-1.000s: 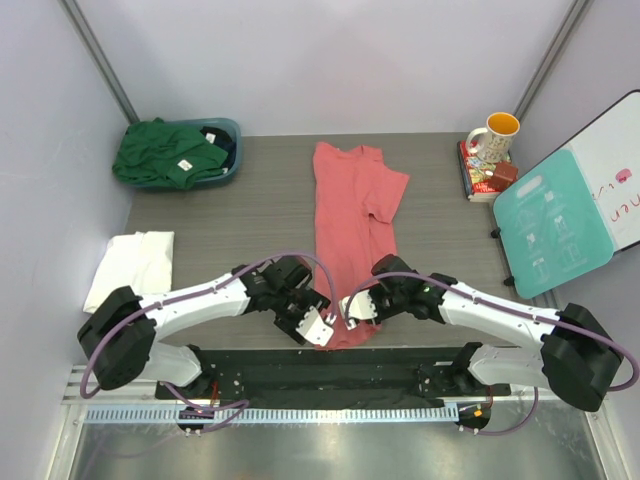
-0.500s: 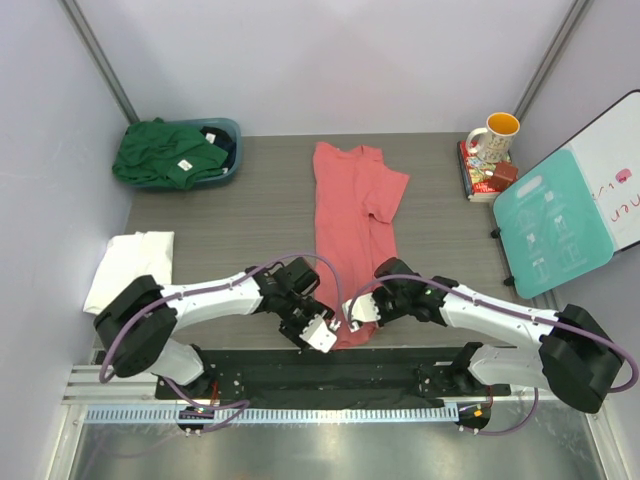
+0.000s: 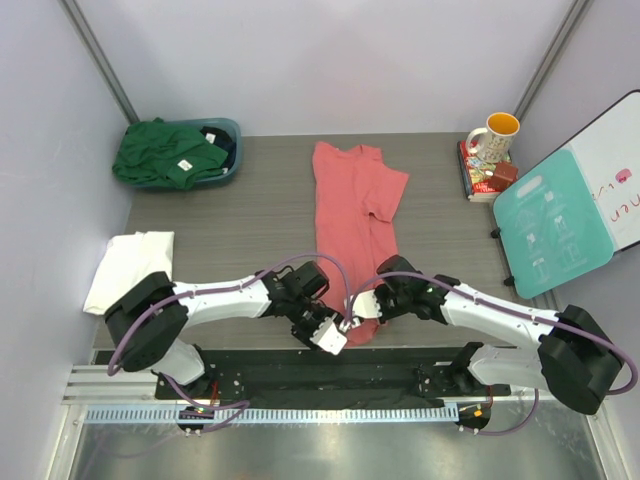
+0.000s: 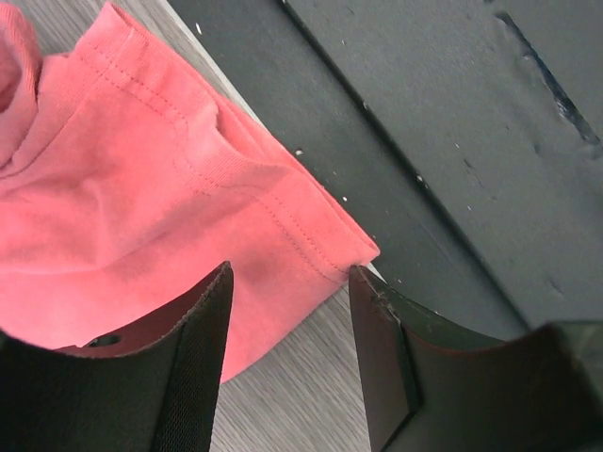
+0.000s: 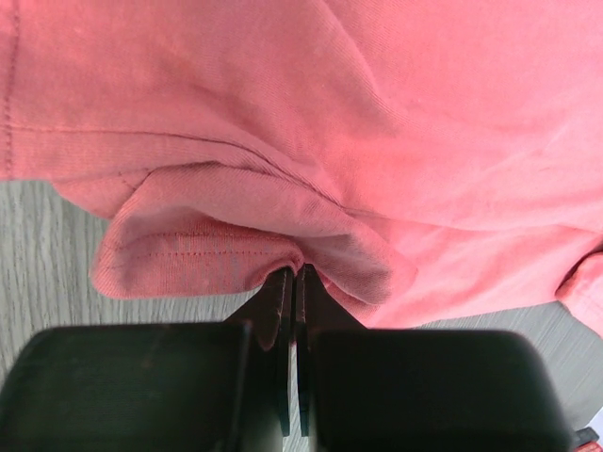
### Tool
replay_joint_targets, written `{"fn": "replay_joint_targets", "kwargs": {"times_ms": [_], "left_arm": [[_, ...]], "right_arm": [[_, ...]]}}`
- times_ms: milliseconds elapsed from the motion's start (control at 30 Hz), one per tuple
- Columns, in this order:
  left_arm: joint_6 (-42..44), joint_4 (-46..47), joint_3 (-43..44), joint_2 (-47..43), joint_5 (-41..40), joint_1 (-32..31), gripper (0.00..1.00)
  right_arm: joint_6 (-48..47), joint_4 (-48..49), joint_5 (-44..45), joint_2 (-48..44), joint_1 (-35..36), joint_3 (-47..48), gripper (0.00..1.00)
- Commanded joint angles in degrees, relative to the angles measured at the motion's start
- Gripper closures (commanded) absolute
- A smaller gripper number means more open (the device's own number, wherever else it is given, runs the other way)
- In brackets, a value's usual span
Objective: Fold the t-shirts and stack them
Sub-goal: Grab the bottom of the folded rectangular tshirt with both arms, then fold the folded rectangular tshirt in 1/3 of the way
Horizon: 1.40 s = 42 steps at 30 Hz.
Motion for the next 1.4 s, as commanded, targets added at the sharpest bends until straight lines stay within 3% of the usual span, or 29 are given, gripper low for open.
{"fn": "replay_joint_targets", "kwargs": {"times_ms": [0,333,400,467,1133,1367], "left_arm": [[-1.78,3.4,0.73,0.75,1.87,-0.86,0.48],[-1.34,4.28,-0.77,3.12,-0.77,-1.21,0.66],[-1.34,4.98,-0.85,3.65,-0.86,-1.3,0.75],[-1.25,5.6,-0.94,4.0,-1.21,-1.3,1.0],[-4.68,7.8,4.24,-8.47,-9.99,4.93,1.0],[-2.05,6.04,10.03,-7.08,-11.14,9.24,1.0]], "right_arm": [[0.95,1.01,0.88,-1.17,-1.22,2.17,0.99],[2.35,0.57,0.97,-2.05,-2.54,2.88,0.99],[2.53,0.4,1.15,-2.49,-2.63,2.79,0.99],[2.53,-0.04,1.24,-2.75,-2.8,2.88,0.99],[7.19,-0.75,1.15,-3.2,-6.49,8.5,0.99],[7.1,3.11,2.64,-1.01,-10.27,12.1,0.99]]}}
